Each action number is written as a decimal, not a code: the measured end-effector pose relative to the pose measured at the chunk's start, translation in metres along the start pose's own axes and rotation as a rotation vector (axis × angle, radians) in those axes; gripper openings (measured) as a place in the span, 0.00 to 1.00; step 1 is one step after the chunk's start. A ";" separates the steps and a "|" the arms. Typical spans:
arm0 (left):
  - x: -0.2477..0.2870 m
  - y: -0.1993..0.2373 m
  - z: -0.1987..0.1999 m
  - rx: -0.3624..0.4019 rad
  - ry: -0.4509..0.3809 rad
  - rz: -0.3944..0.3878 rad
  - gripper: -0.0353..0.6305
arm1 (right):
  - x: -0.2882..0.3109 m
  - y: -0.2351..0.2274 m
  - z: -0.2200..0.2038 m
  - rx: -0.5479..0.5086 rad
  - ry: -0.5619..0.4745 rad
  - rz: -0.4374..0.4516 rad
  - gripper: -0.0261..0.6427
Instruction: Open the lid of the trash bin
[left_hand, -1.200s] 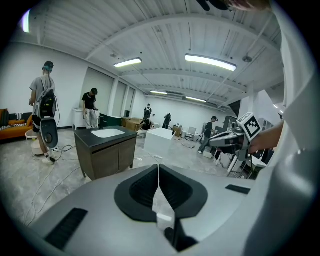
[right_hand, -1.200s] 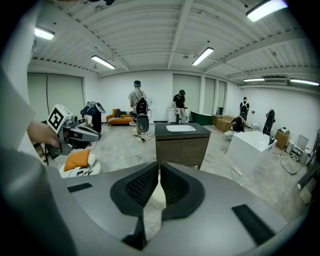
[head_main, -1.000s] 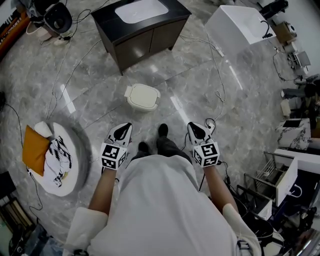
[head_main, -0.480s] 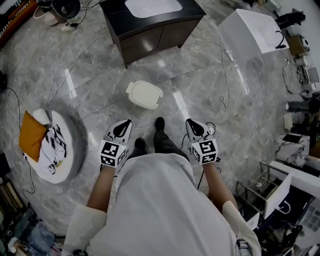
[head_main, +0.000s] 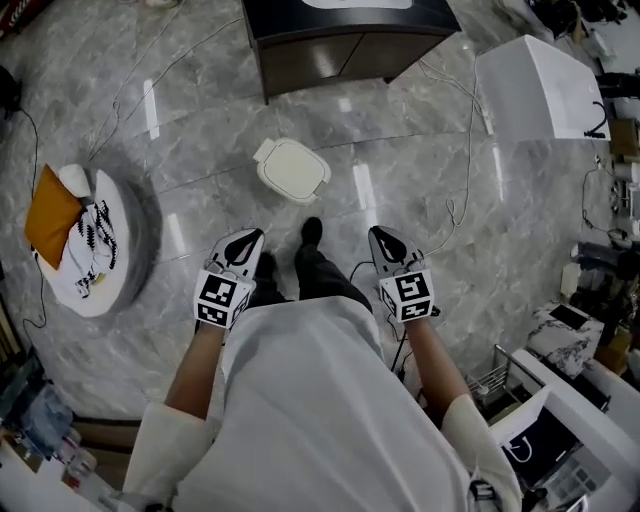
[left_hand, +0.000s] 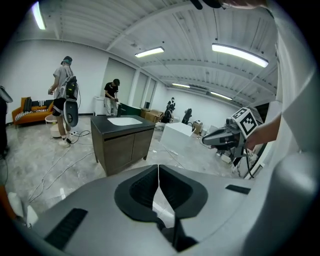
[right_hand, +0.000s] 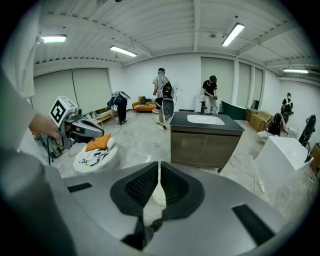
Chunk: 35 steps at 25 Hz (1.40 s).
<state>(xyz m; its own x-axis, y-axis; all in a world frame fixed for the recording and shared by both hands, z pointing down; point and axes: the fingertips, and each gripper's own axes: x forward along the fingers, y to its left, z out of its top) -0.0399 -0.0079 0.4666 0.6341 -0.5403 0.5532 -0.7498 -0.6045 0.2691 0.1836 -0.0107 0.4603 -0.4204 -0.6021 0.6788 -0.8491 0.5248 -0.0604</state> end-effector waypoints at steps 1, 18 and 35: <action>0.003 -0.002 -0.002 -0.006 0.007 0.008 0.08 | 0.005 -0.003 -0.001 -0.006 0.006 0.014 0.09; 0.075 0.003 -0.054 -0.050 0.143 0.137 0.08 | 0.119 -0.026 -0.068 -0.089 0.187 0.307 0.09; 0.134 0.009 -0.120 -0.143 0.210 0.114 0.08 | 0.225 -0.028 -0.159 -0.130 0.345 0.386 0.09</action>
<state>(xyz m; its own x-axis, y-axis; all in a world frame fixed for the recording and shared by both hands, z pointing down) 0.0157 -0.0150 0.6372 0.5021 -0.4577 0.7338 -0.8427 -0.4497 0.2961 0.1636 -0.0651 0.7311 -0.5463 -0.1293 0.8276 -0.5977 0.7523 -0.2770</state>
